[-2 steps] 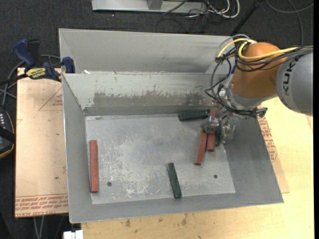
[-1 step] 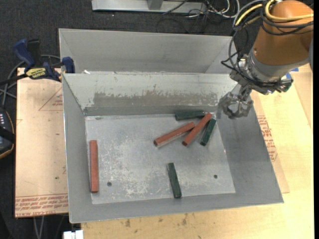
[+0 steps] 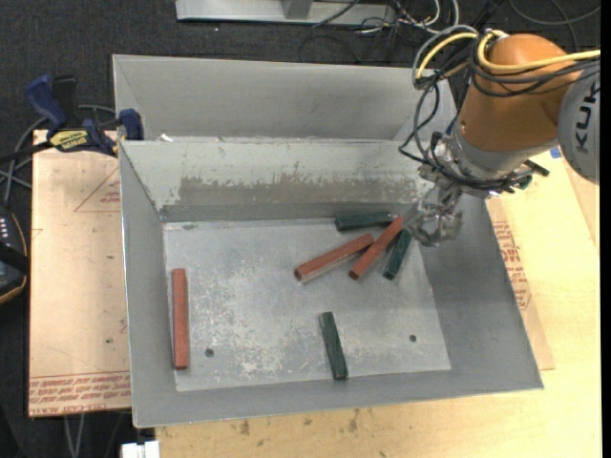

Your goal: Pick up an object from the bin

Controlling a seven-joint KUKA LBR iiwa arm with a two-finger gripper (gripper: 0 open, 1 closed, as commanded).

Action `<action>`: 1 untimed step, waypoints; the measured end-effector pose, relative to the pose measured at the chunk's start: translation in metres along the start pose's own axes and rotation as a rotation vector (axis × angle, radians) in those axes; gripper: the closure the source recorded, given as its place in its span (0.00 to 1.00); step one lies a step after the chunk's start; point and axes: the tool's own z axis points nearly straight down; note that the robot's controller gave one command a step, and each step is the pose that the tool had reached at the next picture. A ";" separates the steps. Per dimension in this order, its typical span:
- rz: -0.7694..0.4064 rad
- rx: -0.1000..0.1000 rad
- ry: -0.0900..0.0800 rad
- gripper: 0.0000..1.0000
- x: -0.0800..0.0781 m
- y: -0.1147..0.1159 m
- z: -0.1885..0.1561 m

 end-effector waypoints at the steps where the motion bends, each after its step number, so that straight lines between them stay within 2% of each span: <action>1: 0.001 0.004 -0.001 0.00 0.000 -0.001 -0.002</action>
Offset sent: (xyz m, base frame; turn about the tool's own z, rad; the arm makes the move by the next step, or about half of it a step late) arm 0.0000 0.0000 0.0000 0.0000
